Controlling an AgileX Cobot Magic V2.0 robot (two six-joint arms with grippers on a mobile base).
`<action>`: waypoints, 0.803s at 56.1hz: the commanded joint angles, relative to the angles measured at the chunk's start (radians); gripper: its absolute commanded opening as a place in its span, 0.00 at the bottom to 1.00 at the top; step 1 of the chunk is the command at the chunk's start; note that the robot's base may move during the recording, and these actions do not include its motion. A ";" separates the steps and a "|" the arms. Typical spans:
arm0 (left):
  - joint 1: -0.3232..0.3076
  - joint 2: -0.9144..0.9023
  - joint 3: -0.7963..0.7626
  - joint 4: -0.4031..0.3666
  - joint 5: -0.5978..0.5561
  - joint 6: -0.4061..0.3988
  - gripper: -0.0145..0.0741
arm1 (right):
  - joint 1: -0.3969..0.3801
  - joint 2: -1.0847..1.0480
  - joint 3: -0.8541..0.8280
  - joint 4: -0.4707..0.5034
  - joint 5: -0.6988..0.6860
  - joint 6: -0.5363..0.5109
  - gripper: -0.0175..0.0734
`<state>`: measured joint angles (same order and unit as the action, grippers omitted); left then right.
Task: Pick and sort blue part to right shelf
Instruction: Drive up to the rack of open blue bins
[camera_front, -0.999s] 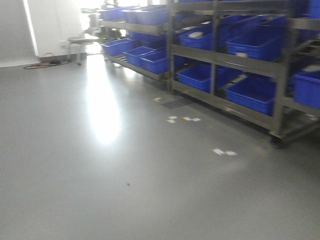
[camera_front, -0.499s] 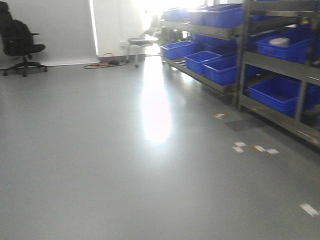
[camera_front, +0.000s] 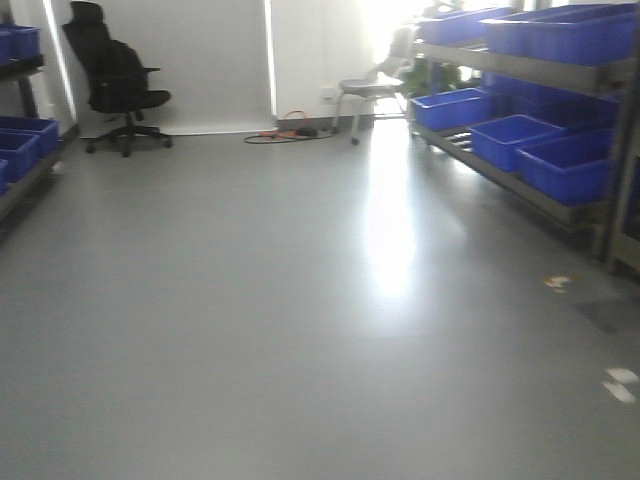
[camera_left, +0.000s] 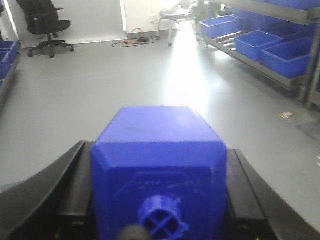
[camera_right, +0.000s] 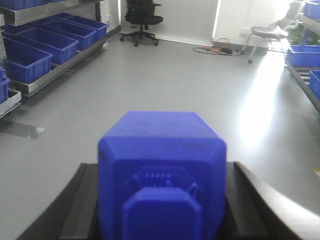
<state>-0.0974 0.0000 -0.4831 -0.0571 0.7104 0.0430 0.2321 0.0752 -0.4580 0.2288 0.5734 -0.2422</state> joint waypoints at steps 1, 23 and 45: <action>0.001 0.016 -0.027 -0.006 -0.092 0.000 0.54 | -0.002 0.016 -0.028 0.009 -0.093 -0.004 0.33; 0.001 0.016 -0.027 -0.006 -0.092 0.000 0.54 | -0.002 0.016 -0.028 0.009 -0.093 -0.004 0.33; 0.001 0.016 -0.027 -0.006 -0.092 0.000 0.54 | -0.002 0.016 -0.028 0.009 -0.093 -0.004 0.33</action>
<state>-0.0974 0.0000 -0.4831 -0.0571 0.7104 0.0430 0.2321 0.0752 -0.4580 0.2288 0.5734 -0.2422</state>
